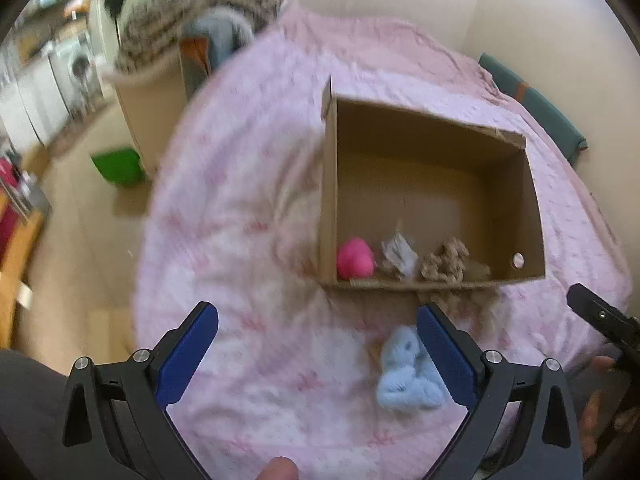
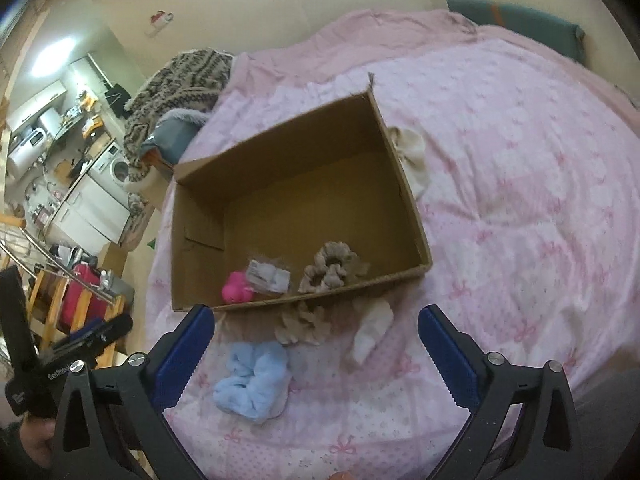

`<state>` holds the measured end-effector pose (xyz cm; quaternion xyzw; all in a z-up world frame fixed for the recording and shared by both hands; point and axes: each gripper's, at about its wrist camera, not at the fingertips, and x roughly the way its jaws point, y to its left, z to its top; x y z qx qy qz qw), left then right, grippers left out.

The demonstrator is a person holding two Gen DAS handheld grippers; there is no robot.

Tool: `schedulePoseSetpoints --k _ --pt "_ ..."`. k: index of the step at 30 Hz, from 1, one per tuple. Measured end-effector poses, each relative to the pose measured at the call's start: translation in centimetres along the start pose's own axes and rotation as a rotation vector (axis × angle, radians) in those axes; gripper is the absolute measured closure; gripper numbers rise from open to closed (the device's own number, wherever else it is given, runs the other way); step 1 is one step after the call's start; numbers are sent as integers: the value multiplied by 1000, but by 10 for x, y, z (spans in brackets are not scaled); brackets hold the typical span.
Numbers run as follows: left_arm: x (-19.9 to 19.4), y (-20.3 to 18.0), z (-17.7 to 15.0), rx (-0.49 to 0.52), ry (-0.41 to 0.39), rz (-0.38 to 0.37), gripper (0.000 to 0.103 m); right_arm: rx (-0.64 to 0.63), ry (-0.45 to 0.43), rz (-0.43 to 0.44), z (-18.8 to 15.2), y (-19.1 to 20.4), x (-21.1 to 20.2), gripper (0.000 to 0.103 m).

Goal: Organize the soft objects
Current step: 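Lift both open tools out of the box, then grasp the light blue fluffy scrunchie with the left tool while the right tool grasps the white cloth scrunchie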

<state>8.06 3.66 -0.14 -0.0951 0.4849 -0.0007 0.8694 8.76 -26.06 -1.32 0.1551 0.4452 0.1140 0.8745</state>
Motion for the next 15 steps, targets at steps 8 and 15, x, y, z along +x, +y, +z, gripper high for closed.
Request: schedulePoseSetpoints --k 8,15 --pt "46 -25 -20 25 206 -77 4 75 35 -35 -1 -15 8 0" --pt "93 -88 -38 154 353 -163 4 106 37 -63 -2 -26 7 0"
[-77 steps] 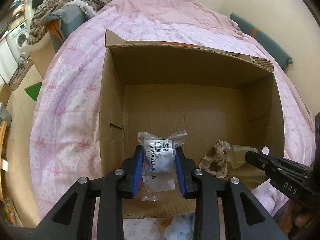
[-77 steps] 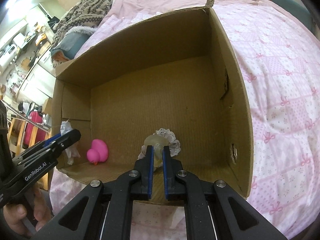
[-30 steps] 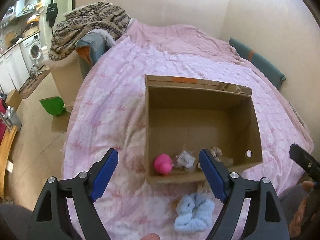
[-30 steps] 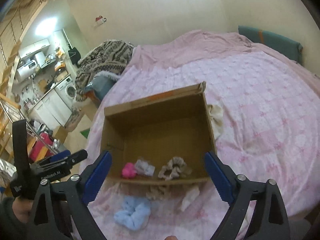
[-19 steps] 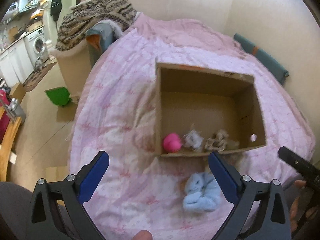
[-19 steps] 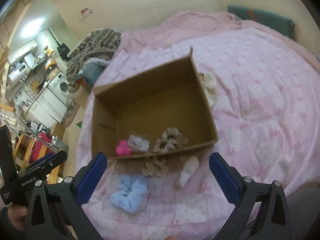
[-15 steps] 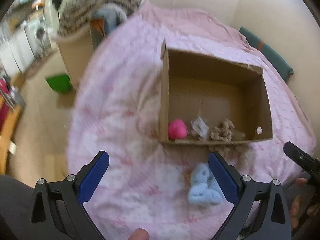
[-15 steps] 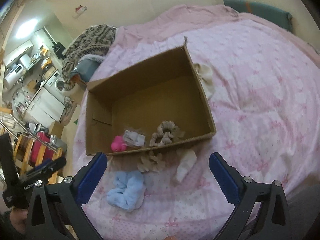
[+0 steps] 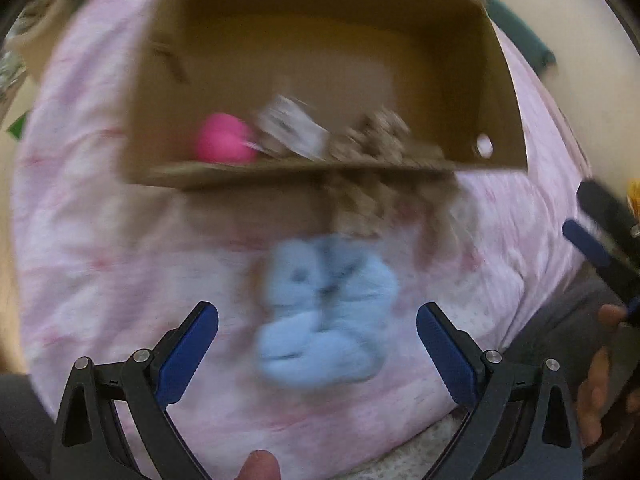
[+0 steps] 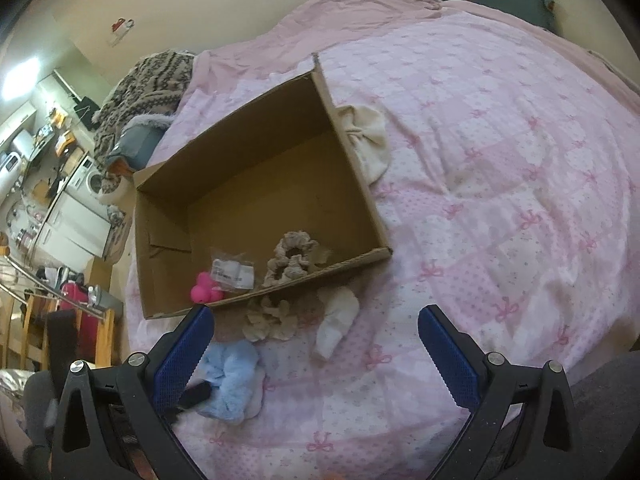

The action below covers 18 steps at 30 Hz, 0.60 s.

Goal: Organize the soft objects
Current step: 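Grasp the light blue fluffy scrunchie with the left tool while the right tool grasps the white cloth scrunchie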

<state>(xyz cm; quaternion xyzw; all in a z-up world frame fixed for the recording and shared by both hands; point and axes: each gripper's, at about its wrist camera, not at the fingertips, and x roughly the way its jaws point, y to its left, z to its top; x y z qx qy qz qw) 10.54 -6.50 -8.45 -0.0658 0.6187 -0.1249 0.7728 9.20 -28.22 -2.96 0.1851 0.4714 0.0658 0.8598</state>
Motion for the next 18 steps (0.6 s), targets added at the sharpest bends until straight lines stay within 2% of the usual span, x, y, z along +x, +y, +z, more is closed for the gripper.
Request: schedulePoseSetpoints --k 4,5,6,8,10,12,14,18 --pt "27 -18 2 48 38 31 5 -5 11 -9 0 -1 3 0" --pt "28 -18 1 52 35 44 12 -6 14 -10 0 -1 3 0" --pt "29 -18 1 56 32 60 26 -7 17 -10 0 -2 4 0" --pt "29 -16 0 52 34 70 44 1 22 -5 1 -4 5 0" --pt "25 -9 -1 26 23 53 52 16 24 3 2 -6 6 0" --pt "15 -3 -3 3 8 25 70 31 25 10 3 -7 7 0" --pt "1 3 -2 -4 -23 12 77 39 25 15 4 -7 8 0" --pt "-48 19 -2 -54 -104 -56 79 45 30 23 4 -8 9 0"
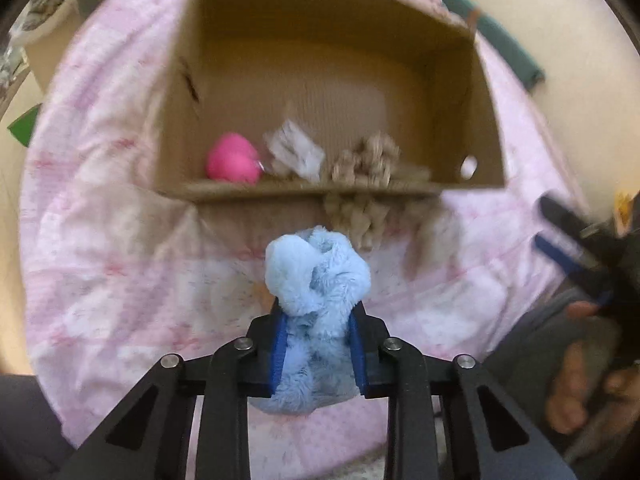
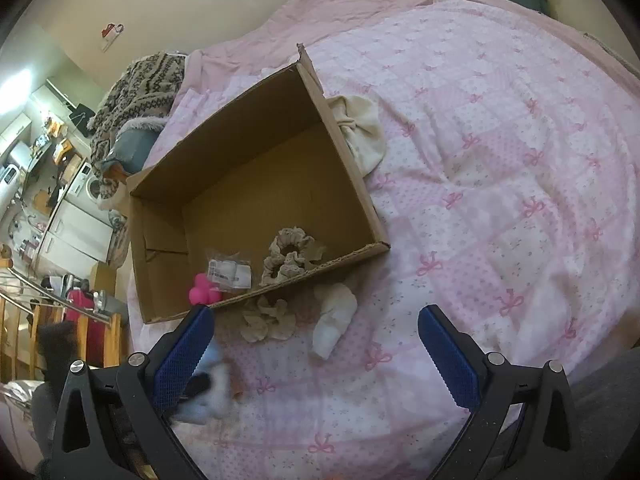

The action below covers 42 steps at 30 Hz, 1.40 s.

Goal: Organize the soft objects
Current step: 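Grasp the light blue fluffy scrunchie with the left tool while the right tool grasps the white cloth scrunchie, then carry the blue and white scrunchies into the box and open both tools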

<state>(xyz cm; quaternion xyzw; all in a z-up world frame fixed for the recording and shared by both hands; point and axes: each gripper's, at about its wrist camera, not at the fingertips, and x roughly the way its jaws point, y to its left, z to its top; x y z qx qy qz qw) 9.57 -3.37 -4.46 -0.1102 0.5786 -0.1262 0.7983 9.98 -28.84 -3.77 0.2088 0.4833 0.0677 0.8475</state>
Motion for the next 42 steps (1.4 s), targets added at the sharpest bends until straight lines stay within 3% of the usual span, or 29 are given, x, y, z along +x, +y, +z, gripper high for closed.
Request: schedulePoseSetpoints --k 8,17,19,24,31,33,42 --pt "-57 31 4 -35 -35 69 83 59 9 21 0 -9 5 0" --pt "-33 48 -13 -89 -14 120 84 140 89 26 -5 -22 22 0" --pt "-31 47 -13 -92 -18 112 84 114 131 57 -11 -17 32 24" --pt "-28 42 -11 -73 -28 113 84 -1 282 -37 -24 6 72 51" --pt "-29 42 -10 -75 -35 115 84 -51 333 -129 -28 15 109 69" --pt "-29 42 -10 -75 -34 114 84 -70 339 -156 -30 16 115 95" --pt "-26 39 -11 -59 -26 124 84 -136 300 -148 -40 33 101 96"
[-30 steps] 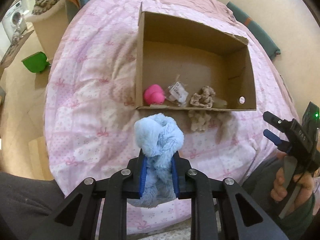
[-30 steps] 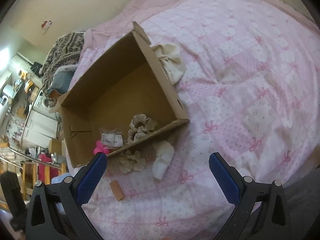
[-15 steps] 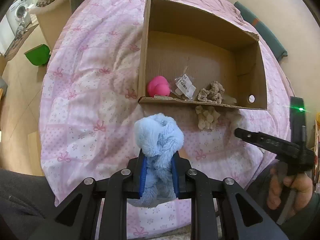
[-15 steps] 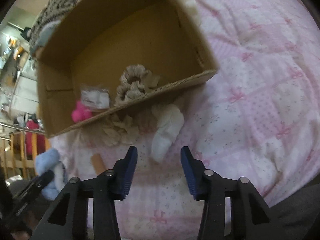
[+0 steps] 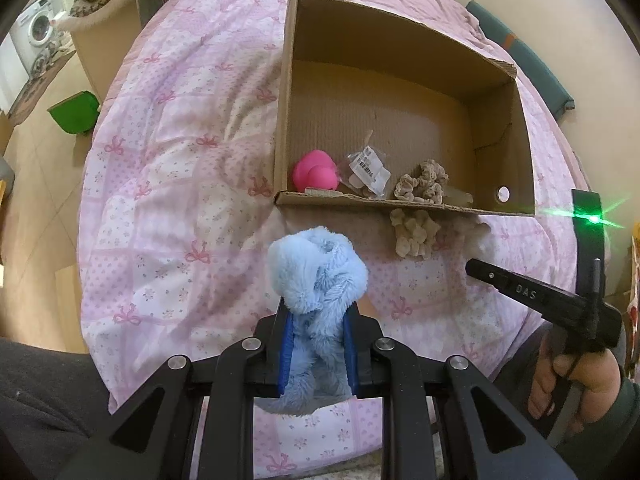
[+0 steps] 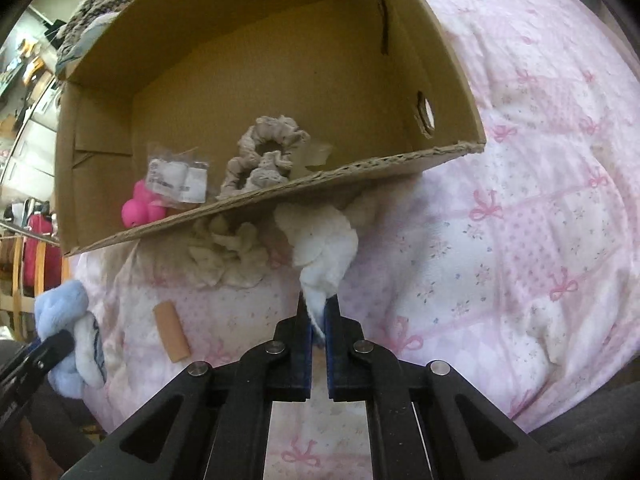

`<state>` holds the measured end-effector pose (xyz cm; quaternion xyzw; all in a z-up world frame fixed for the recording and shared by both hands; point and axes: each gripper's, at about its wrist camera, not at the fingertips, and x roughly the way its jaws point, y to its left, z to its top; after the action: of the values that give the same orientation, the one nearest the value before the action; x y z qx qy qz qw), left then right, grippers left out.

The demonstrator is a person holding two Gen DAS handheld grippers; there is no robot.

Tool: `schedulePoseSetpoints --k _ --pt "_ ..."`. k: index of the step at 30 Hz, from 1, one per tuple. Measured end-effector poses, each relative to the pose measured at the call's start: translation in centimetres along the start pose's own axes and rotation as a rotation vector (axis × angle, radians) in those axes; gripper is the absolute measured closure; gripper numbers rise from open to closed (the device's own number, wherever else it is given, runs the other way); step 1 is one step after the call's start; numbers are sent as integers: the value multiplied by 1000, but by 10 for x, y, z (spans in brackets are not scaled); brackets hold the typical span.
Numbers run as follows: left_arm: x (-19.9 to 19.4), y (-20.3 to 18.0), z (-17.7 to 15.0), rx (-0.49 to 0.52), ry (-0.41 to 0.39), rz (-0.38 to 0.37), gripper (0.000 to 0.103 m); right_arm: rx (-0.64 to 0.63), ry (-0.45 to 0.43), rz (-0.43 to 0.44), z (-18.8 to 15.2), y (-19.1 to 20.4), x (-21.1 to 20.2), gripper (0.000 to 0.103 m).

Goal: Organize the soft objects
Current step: 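Carry the blue and white scrunchies into the box and open both tools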

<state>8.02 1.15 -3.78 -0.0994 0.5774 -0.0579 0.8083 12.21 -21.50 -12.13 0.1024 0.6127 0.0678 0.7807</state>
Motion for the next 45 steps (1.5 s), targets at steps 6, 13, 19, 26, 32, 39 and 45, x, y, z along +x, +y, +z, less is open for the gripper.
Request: schedulePoseSetpoints --k 6,13,19,26,32,39,45 --pt "2 3 -1 -5 -1 27 84 -31 -23 17 -9 14 -12 96" --pt "5 8 -2 -17 -2 57 84 -33 -38 74 -16 10 -29 96" --pt "7 8 -2 -20 -7 81 84 -31 -25 138 -26 8 -48 96" --pt "-19 4 4 -5 -97 71 84 -84 -107 212 -35 20 -79 96" --pt "-52 -7 40 44 -231 60 83 -149 -223 210 -16 23 -116 96" --pt "-55 -30 77 112 -313 56 83 -163 -307 195 25 18 -132 96" --pt "-29 -32 98 101 -342 50 83 -156 -360 183 54 22 -112 96"
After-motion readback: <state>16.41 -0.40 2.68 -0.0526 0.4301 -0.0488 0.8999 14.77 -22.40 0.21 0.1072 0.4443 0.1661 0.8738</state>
